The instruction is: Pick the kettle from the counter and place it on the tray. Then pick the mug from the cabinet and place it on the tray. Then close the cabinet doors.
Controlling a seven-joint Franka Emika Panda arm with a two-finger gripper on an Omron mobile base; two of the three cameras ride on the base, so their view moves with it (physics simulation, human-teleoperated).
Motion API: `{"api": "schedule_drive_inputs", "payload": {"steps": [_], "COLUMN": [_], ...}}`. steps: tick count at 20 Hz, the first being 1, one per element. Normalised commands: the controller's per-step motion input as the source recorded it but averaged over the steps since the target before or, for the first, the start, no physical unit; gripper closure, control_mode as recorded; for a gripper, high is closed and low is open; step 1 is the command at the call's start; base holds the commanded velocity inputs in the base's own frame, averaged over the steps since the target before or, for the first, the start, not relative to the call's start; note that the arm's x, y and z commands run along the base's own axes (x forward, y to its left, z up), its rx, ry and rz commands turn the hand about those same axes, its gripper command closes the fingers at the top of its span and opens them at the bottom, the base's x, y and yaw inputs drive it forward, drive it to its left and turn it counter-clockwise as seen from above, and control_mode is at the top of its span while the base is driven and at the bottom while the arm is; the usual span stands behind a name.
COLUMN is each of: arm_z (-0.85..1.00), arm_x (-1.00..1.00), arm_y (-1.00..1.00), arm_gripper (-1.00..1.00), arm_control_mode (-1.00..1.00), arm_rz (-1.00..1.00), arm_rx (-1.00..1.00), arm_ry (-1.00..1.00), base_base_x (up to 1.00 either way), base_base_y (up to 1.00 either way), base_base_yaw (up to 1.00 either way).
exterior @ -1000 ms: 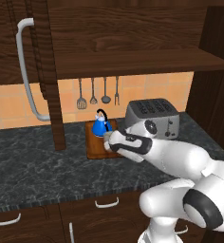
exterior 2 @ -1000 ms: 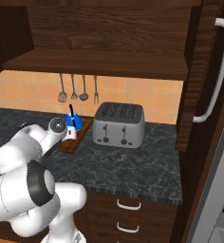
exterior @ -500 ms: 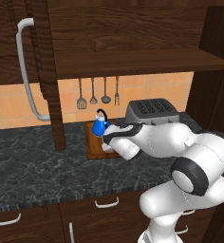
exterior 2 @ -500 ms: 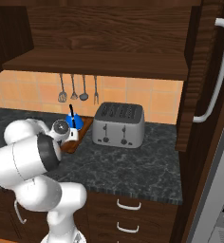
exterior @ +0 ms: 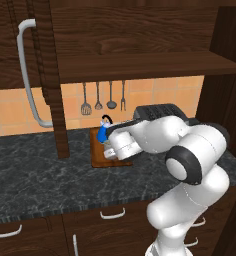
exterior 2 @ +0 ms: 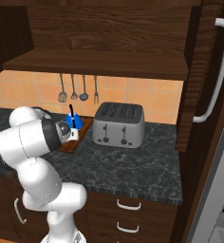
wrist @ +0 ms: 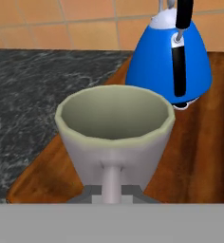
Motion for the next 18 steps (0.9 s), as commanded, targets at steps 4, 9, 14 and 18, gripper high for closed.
{"api": "schedule_drive_inputs", "payload": {"steps": [4,9,14,18], "arm_z": [-0.25,-0.11,-0.04,0.00], "arm_x": [0.12,0.06,0.01,0.00], "arm_y": [0.01,0.00,0.00,0.00], "arm_gripper": [1.00,1.00,1.00,-1.00], "arm_control_mode": [-1.00,-1.00,-1.00,-1.00], "arm_rz": [0.00,0.00,0.00,0.00], "arm_rx": [0.00,0.00,0.00,0.00], "arm_ry": [-0.01,0.00,0.00,0.00], "base_base_x": [0.00,0.00,0.00,0.00], "base_base_y": [0.00,0.00,0.00,0.00], "base_base_yaw": [0.00,0.00,0.00,0.00]}}
